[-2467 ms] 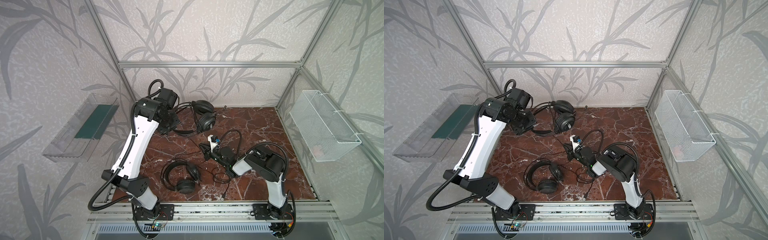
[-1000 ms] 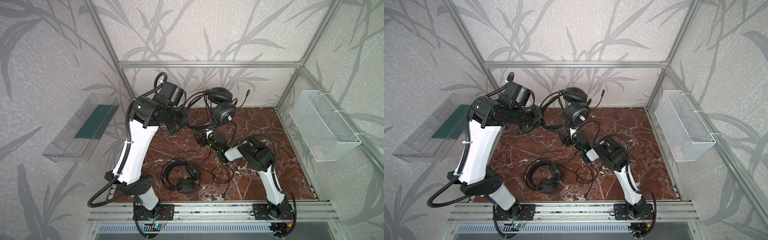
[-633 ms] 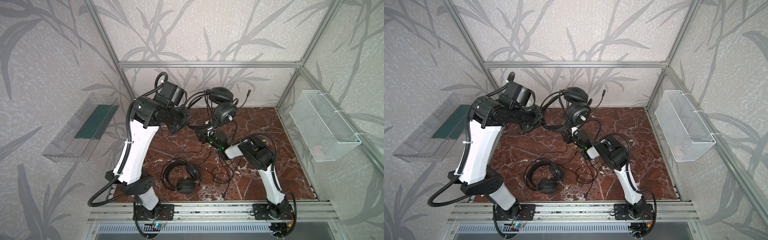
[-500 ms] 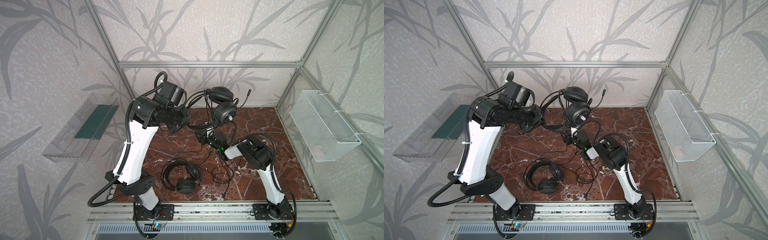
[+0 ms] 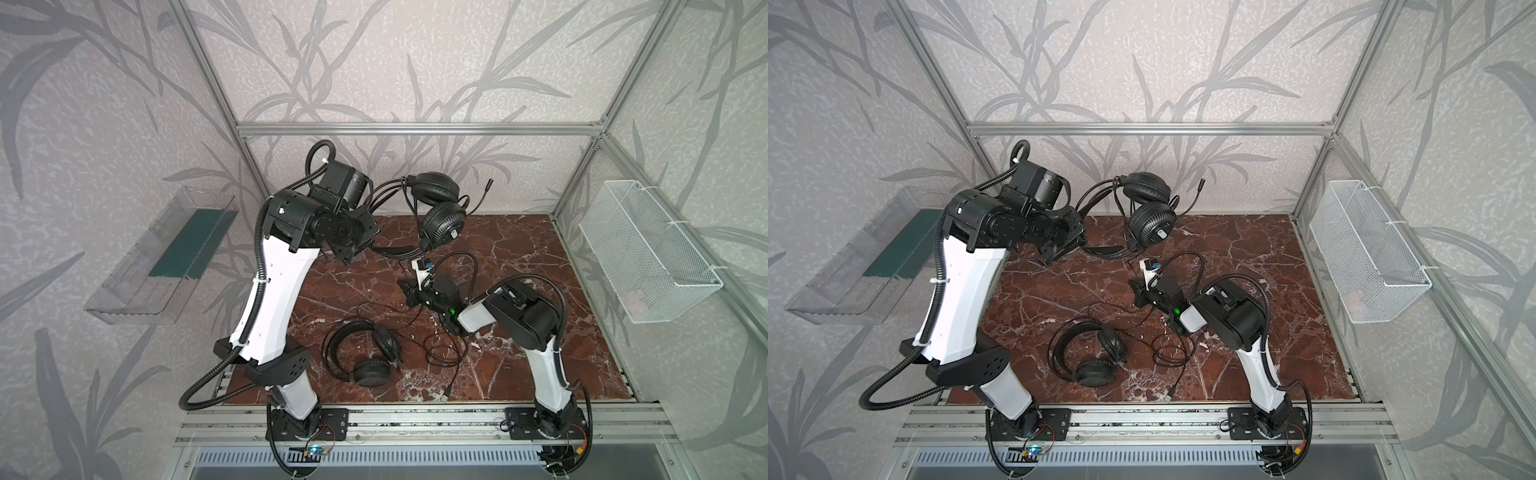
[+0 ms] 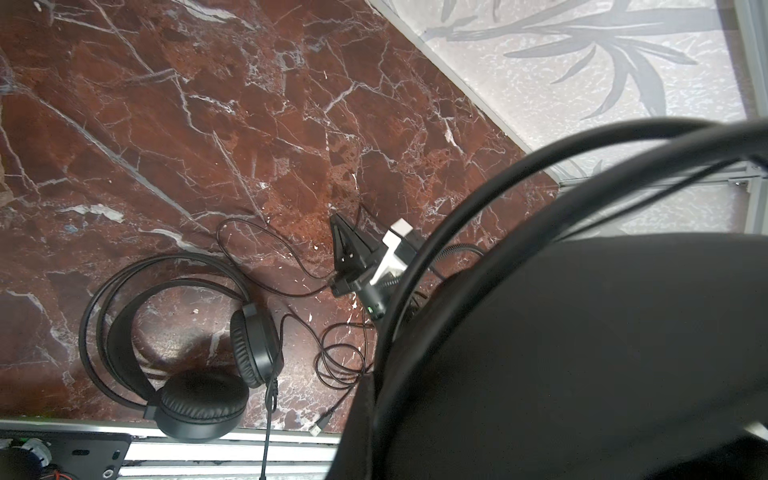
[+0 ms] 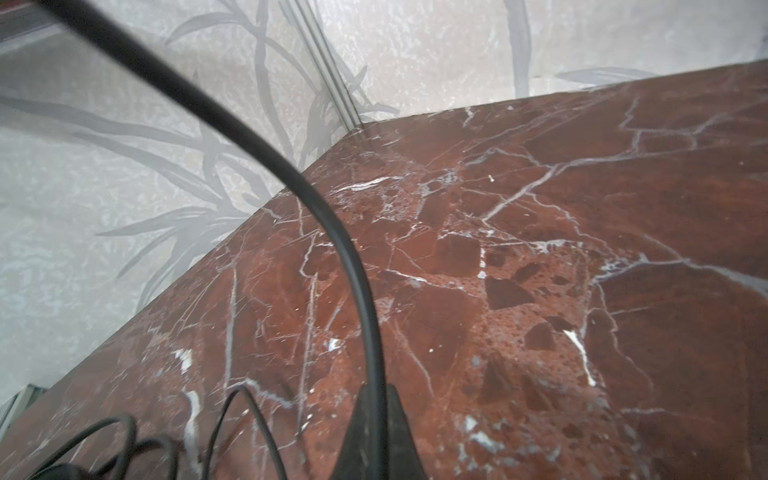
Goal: Wrap the headphones
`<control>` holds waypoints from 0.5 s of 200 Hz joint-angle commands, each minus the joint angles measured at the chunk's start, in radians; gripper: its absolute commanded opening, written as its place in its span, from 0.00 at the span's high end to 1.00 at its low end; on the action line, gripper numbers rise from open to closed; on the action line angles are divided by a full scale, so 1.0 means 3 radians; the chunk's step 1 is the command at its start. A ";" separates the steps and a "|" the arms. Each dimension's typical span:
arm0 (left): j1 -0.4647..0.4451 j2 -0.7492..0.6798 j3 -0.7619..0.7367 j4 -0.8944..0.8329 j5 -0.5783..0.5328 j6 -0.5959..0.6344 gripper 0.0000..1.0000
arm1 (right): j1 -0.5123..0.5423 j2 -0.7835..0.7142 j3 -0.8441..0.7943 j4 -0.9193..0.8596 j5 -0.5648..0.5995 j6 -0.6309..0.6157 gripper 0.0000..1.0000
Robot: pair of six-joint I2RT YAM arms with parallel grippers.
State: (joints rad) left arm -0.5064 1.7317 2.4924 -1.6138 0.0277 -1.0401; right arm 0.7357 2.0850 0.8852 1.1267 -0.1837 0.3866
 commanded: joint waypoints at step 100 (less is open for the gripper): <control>0.0597 0.0297 -0.0083 0.0311 0.0137 -0.0041 1.00 | 0.0425 -0.1304 -0.0343 -0.1631 -0.0497 -0.0823 1.00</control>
State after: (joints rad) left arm -0.3759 1.8679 2.4588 -1.6009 0.0170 -1.0042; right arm 0.8402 1.6962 0.7933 0.7681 -0.2512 0.1467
